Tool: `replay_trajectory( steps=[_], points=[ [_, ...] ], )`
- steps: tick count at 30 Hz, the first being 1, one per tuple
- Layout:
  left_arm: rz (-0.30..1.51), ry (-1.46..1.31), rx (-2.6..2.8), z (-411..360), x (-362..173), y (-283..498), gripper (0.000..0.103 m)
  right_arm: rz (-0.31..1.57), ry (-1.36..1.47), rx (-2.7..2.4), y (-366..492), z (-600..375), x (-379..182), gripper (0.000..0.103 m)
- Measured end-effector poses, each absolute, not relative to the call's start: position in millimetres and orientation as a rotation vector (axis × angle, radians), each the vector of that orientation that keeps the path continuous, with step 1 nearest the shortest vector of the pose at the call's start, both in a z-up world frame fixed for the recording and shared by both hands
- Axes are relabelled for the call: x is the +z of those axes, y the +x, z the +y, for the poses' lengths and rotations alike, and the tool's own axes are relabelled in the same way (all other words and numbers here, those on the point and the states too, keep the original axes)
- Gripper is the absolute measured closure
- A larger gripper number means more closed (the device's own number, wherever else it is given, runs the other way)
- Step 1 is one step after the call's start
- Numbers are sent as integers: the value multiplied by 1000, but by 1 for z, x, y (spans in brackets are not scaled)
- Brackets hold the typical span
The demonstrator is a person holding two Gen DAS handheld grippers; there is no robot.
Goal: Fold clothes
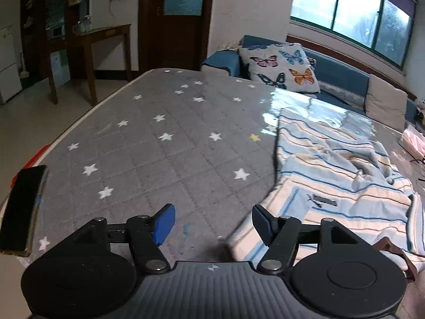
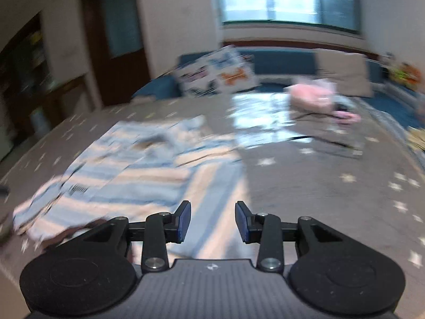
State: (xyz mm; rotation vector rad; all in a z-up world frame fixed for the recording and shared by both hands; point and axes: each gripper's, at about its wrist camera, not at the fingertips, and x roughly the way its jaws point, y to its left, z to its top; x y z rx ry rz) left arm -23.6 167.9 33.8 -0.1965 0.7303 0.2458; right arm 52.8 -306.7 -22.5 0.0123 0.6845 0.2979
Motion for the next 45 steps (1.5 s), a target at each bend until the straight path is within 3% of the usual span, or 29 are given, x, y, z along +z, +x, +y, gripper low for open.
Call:
replay_trajectory(
  steps=[11, 13, 17, 19, 21, 28, 32, 36, 42, 45],
  points=[
    [728, -80, 103, 117, 18, 9, 19, 777, -162, 413, 66, -240, -70, 63],
    [740, -38, 80, 106, 11, 16, 18, 758, -181, 401, 63, -241, -71, 68],
    [764, 42, 53, 89, -5, 27, 19, 749, -173, 360, 60, -247, -70, 95],
    [769, 75, 46, 85, -11, 29, 21, 738, -154, 332, 59, -257, -66, 96],
    [772, 95, 49, 84, -15, 31, 30, 719, -132, 295, 57, -269, -61, 97],
    [804, 16, 99, 111, -16, 38, 86, 671, -53, 121, 59, -326, -43, 97],
    [802, -39, 137, 133, -11, 38, 93, 663, -8, 26, 66, -359, -38, 98],
    [813, -101, 172, 152, -10, 37, 94, 672, 10, -37, 70, -380, -40, 98],
    [824, -185, 272, 186, -5, 39, 83, 727, 18, -79, 79, -391, -52, 94],
    [805, -157, 312, 192, 3, 35, 59, 712, 25, -93, 83, -392, -49, 87]
  ],
)
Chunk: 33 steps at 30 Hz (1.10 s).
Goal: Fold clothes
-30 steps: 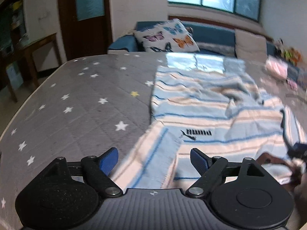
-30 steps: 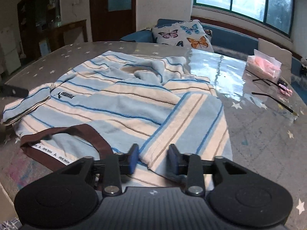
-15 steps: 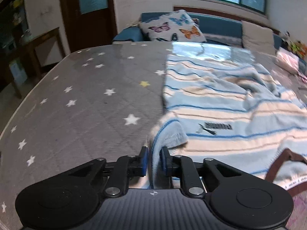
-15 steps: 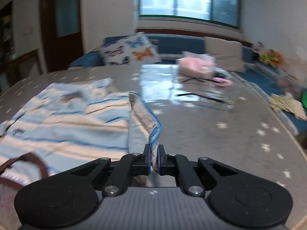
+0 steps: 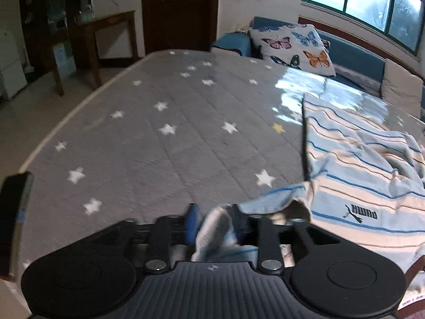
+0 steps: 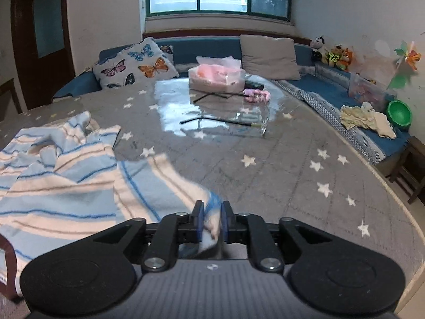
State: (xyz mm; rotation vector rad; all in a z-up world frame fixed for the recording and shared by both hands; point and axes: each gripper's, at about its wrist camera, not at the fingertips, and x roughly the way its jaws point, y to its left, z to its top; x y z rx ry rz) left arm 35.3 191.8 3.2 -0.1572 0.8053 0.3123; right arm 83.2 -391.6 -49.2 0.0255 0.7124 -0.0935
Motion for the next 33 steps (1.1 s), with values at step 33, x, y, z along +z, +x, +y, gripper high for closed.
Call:
replay_trajectory(
  steps=[33],
  points=[
    [842, 55, 473, 203, -10, 82, 21, 784, -105, 128, 151, -344, -55, 84]
  ],
)
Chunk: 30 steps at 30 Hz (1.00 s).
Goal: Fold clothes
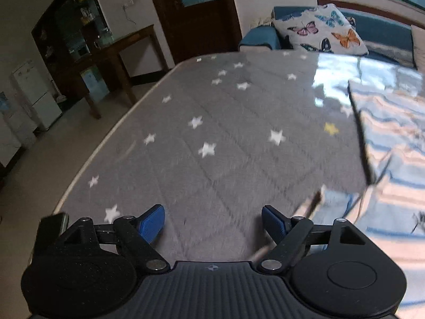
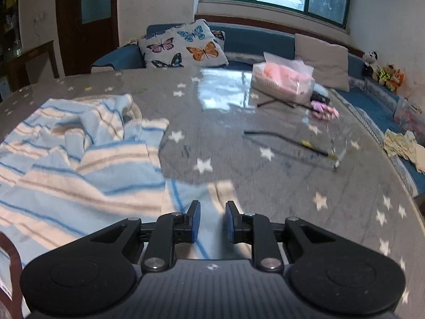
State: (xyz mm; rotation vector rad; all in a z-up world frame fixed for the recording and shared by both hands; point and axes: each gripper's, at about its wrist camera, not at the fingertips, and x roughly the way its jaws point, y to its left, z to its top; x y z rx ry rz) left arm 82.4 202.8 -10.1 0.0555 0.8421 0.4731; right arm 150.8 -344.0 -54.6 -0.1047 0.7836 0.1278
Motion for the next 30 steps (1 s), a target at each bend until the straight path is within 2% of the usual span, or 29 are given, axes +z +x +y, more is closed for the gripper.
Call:
replay_trajectory(
  steps=[3, 10, 23, 30],
  points=[
    [801, 61, 405, 189, 5, 91, 21, 778, -99, 170, 165, -338, -44, 84],
    [752, 74, 231, 143, 24, 137, 29, 773, -121, 270, 205, -306, -37, 84],
    [762, 76, 107, 103, 7, 247, 29, 841, -130, 321, 275, -274, -68, 82],
    [769, 110, 108, 95, -8, 287, 28, 837, -128, 324, 283, -277, -70, 75]
  ],
)
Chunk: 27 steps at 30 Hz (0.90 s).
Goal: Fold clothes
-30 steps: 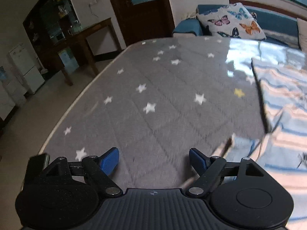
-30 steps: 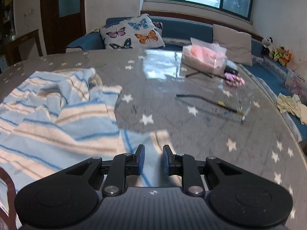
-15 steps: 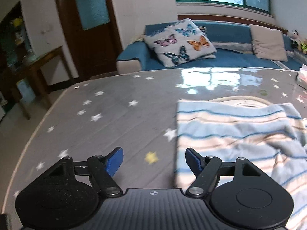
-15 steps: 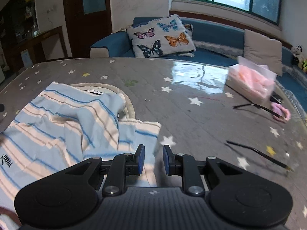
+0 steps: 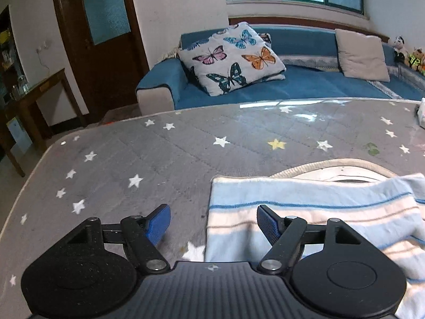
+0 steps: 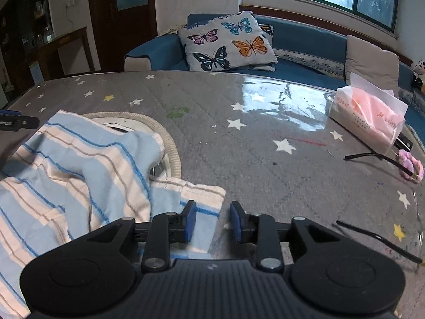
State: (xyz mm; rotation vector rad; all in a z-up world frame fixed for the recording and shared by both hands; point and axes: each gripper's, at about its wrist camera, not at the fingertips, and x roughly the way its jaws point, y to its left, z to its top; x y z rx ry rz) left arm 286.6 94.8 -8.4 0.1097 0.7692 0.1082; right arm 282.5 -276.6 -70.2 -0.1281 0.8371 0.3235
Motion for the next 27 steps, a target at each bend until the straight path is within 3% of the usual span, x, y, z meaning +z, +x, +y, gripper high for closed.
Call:
replay_trajectory(
  steps=[2, 4, 6, 8, 10, 11, 27],
  points=[
    [784, 102, 106, 96, -15, 294, 29, 841, -117, 338, 283, -276, -71, 75],
    [802, 86, 98, 98, -21, 300, 30, 842, -119, 355, 284, -275, -71, 84],
    [817, 69, 77, 99, -25, 302, 44, 844, -123, 377, 284, -274, -70, 97],
    [831, 34, 42, 100, -30, 306, 71, 845, -138, 388, 285, -271, -69, 99],
    [819, 36, 14, 96, -28, 306, 92, 834, -161, 392, 285, -268, -65, 99],
    [817, 40, 8, 94, -28, 305, 95, 829, -165, 392, 286, -267, -63, 100],
    [705, 12, 108, 141, 3, 307, 98, 630, -180, 255, 352, -268, -14, 100]
  ],
)
